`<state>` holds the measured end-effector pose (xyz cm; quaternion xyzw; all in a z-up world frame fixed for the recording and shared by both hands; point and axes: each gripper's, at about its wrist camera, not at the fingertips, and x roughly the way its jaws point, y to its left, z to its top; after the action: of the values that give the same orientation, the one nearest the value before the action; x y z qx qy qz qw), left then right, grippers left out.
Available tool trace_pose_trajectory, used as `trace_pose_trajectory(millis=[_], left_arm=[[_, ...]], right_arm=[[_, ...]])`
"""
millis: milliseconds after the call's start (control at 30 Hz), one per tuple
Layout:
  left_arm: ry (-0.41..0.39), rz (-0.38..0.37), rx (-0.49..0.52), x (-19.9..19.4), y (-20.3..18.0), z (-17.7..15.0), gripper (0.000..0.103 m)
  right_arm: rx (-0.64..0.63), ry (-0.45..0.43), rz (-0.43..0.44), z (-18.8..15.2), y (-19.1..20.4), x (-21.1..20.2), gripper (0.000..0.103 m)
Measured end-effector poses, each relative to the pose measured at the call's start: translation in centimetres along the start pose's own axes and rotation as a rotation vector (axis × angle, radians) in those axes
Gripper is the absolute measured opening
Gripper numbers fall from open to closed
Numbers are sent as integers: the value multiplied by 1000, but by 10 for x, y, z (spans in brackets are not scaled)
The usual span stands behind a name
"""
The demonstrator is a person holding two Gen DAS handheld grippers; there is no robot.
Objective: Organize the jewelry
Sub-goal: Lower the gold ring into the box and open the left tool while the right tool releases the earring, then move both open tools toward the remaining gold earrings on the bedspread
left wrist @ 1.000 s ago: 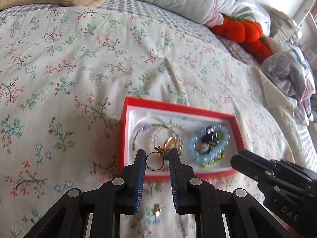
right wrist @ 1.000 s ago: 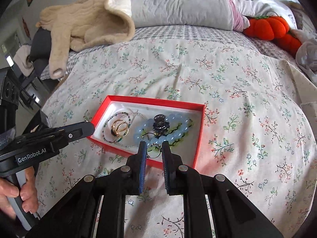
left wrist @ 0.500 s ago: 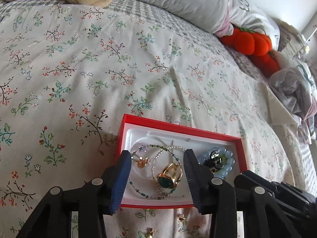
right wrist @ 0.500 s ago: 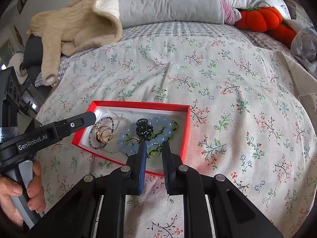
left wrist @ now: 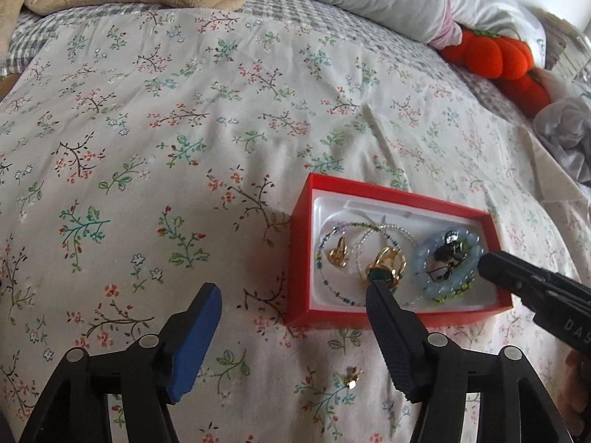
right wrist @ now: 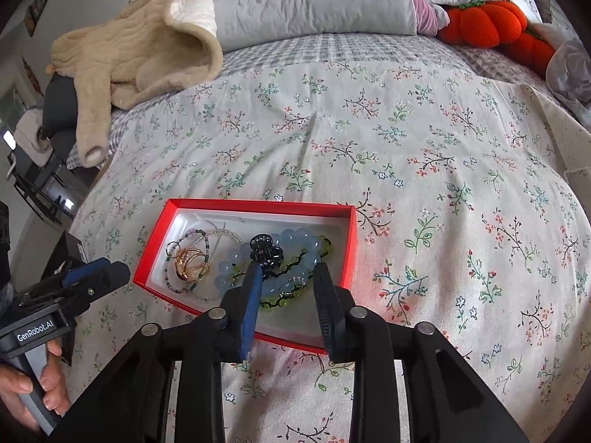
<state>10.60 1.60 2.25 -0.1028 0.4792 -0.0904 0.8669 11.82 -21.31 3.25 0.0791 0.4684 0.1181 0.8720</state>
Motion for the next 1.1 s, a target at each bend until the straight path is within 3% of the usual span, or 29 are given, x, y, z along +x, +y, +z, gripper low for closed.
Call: trace_pose_trajectory(millis=[233,367,567,700,833,967,1100], left_arm=[[68,53,7,4,3,-16,77],[117,91,17,9,2,-25,78],[156,113,36,11,3,-36,78],[203,74,29,14,6,-42,78],[248,-3,-40,17,11,-48,77],[246,-33,-37,17,3,-51,59],[255,-87,-51,22,-6,-50,34]], right_arm=[[14,-1,-15,-9,-3,-15,38],[16,8,-70,-17,-3,-23,50],[-5,38,-107,-28,-3,-26,52],[12,84,-136,-35,-4,-23,52],[76,193,-195,-46,-11,-12,52],[140,262,-129,-53,-15,-3,52],[125,257,-147,-53,-11,-3,52]])
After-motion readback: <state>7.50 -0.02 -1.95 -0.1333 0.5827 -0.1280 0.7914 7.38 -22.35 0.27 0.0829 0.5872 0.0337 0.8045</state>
